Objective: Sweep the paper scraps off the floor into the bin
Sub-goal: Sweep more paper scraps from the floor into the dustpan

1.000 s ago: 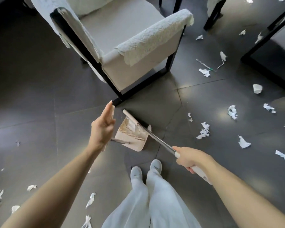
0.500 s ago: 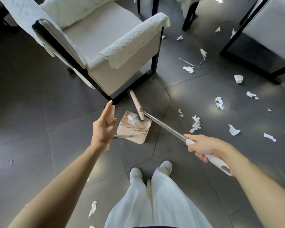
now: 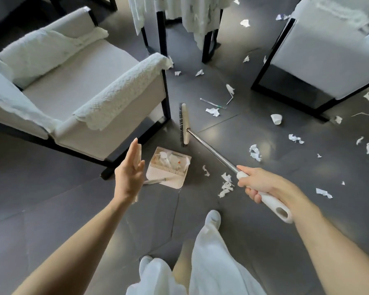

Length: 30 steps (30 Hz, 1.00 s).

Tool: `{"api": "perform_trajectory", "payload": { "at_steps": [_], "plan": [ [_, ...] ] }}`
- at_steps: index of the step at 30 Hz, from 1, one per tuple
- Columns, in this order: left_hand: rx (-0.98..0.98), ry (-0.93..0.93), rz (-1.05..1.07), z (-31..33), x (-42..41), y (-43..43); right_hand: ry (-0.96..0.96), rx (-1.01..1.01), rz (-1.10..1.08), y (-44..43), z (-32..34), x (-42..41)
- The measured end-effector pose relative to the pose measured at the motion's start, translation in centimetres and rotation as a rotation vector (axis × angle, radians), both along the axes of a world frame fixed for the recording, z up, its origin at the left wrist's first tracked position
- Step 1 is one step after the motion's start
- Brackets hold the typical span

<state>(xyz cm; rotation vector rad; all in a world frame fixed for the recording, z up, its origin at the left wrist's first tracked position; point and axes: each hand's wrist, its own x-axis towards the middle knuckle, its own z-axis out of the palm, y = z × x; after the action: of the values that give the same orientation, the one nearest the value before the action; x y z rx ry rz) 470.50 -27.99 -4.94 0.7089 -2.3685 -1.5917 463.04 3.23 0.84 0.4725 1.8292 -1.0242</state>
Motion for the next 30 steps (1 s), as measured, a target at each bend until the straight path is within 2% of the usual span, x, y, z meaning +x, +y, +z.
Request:
{"api": "perform_trajectory", "payload": {
  "at_steps": [8,15,19,30],
  "plan": [
    [-0.029,0.040,0.021,1.7,-12.5,6.6,0.076,0.061,-0.029,5.9,-0.9,-13.5],
    [-0.057,0.046,-0.024,0.7,-24.1,7.9,0.098,0.115,-0.017,7.9,-2.6,-25.1],
    [0.035,0.029,-0.029,0.2,-30.2,7.8,0.111,0.135,-0.003,7.2,-2.7,-31.8],
    [0.037,0.013,0.089,1.6,-47.1,5.6,0.147,0.156,0.184,1.0,-3.4,-54.2]
  ]
}}
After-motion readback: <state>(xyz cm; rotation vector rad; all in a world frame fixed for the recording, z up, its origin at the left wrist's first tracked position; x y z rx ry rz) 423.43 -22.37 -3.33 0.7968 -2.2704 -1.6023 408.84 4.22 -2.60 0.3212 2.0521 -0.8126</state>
